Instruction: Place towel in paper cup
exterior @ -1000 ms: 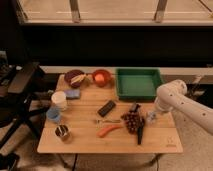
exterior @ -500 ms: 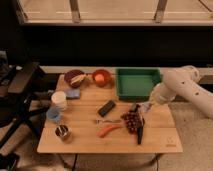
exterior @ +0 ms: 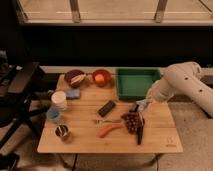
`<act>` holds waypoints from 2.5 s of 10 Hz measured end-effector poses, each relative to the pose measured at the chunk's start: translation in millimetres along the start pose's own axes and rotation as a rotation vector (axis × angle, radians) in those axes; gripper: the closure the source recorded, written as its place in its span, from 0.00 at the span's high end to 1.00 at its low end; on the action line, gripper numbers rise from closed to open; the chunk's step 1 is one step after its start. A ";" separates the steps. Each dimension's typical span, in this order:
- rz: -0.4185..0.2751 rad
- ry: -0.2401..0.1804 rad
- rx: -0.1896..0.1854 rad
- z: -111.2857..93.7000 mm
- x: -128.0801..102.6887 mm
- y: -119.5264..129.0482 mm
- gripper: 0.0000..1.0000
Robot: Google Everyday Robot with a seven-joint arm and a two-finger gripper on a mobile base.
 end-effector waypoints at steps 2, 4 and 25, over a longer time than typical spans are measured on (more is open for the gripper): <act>-0.058 -0.012 0.015 -6.3 -8.8 2.5 0.00; -0.179 -0.026 0.046 -22.1 -40.6 7.5 0.00; -0.724 -0.263 0.124 1.3 -267.4 -89.6 0.00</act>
